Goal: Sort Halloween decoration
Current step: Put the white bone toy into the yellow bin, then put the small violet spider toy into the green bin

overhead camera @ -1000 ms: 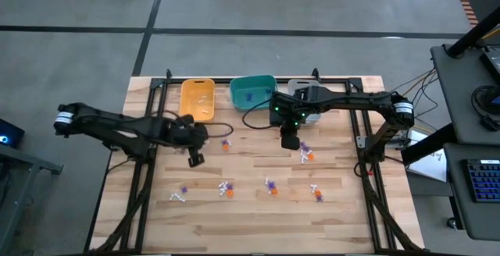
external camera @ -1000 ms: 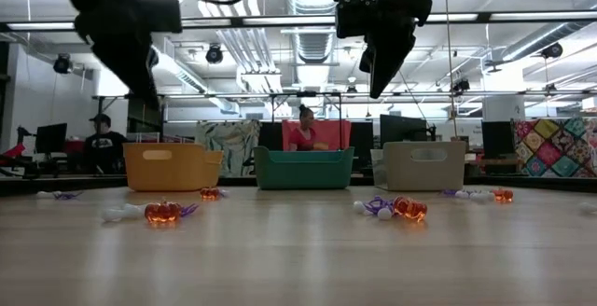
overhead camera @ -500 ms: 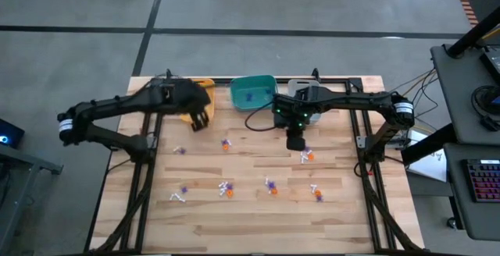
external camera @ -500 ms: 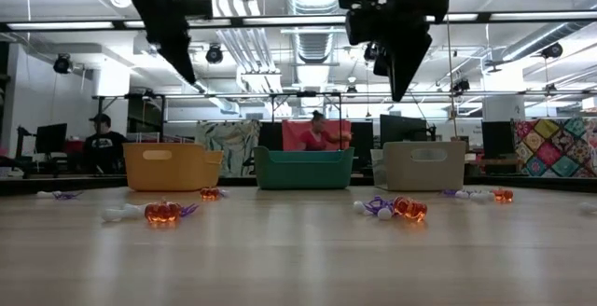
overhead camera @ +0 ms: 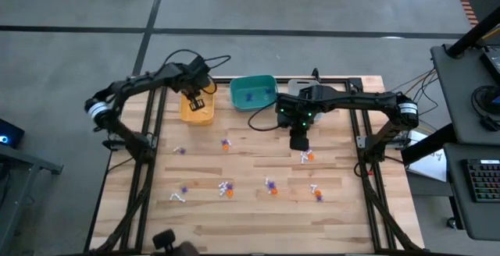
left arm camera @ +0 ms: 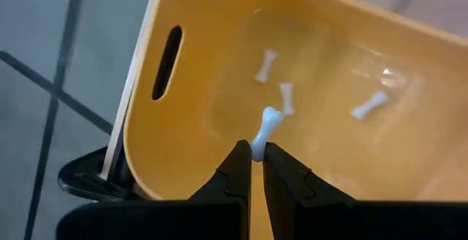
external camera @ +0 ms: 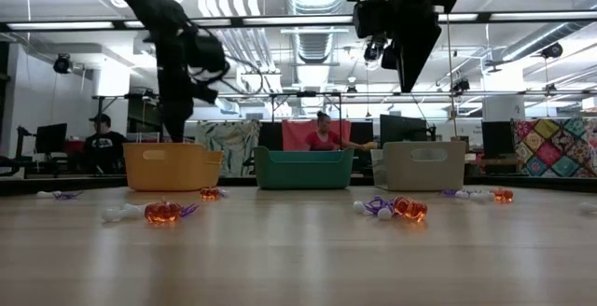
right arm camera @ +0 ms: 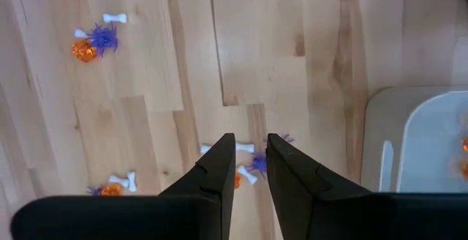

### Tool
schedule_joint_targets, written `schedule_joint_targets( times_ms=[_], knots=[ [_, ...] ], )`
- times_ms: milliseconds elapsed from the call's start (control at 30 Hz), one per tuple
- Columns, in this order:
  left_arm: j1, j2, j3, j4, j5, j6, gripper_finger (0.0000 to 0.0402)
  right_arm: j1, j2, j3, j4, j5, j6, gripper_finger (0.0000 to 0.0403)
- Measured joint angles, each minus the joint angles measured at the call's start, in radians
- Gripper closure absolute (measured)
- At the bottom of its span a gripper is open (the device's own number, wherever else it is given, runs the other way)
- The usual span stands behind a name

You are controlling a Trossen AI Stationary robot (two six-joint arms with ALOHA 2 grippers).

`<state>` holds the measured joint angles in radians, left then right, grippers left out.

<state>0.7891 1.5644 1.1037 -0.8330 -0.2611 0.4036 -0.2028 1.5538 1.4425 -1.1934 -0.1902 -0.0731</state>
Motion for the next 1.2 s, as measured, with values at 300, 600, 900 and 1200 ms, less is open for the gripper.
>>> schedule_joint_targets(
  times_ms=[300,600,900,1200],
  knots=[
    [0.023,0.199,0.153,-0.001,0.002,0.039,0.0401,0.000,-0.016,0.000,0.000,0.000,0.025,0.0335],
    [0.024,0.244,0.244,-0.084,0.002,0.050,0.0393,0.009,-0.030,0.000,0.000,0.000,0.038,0.0335],
    [0.024,0.240,0.234,-0.119,0.003,0.009,0.0322,0.011,-0.032,0.000,0.001,0.000,0.040,0.0335],
    [-0.012,0.105,0.175,-0.121,0.098,-0.147,0.0314,0.033,-0.042,-0.010,-0.002,0.007,0.101,0.0335]
  ],
)
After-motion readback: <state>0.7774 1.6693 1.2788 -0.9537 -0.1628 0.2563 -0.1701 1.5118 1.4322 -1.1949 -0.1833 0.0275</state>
